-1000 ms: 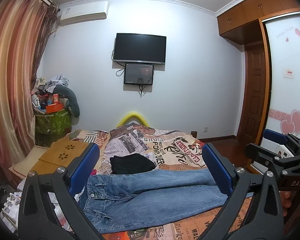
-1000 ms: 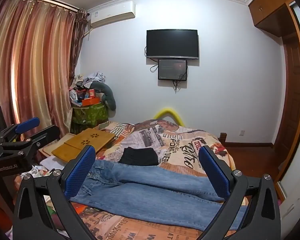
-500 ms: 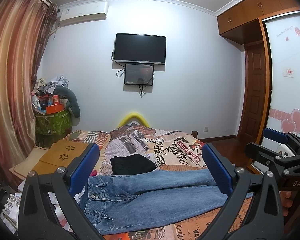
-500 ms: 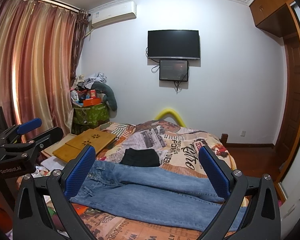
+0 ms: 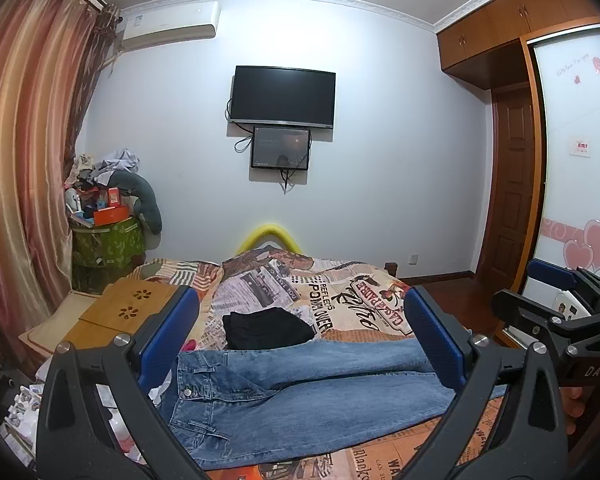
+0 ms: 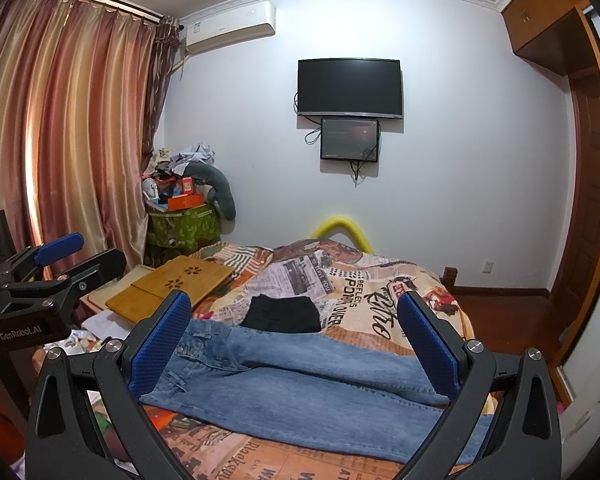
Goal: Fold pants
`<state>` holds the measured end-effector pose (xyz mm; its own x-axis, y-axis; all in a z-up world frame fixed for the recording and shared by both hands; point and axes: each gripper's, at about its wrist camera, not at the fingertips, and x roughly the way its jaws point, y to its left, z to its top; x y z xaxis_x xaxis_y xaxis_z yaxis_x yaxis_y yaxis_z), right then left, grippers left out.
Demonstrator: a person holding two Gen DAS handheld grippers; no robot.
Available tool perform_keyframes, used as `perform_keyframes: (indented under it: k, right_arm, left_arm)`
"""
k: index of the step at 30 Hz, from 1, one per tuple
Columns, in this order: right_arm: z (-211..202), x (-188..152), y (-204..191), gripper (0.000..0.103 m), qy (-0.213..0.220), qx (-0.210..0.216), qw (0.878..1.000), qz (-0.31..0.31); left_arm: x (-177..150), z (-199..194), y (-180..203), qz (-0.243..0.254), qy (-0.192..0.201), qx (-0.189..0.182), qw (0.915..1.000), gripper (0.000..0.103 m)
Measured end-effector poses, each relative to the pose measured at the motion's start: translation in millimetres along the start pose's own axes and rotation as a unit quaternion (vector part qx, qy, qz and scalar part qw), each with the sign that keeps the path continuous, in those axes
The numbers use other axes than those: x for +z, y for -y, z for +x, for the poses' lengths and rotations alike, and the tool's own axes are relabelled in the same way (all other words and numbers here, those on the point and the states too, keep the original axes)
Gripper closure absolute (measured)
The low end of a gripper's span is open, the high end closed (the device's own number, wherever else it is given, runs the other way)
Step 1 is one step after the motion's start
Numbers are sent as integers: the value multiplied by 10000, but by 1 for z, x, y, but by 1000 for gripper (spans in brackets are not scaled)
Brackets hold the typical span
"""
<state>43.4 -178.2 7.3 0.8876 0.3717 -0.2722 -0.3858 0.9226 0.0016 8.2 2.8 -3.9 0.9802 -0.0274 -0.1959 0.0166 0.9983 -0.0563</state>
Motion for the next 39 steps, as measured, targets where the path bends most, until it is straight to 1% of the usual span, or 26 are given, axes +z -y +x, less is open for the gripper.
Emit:
perform_keyframes:
  k: [31,39]
  right_arm:
    - [4,0,-1,1,-22,-30,10000,-44]
    - [13,-5,0,1,-123,-29,9999,-23]
  left_arm:
    - [-1,-1,-3,-50,4,-21,10000,0]
    - [-4,14,-4,-82,-160,-9,9998,0]
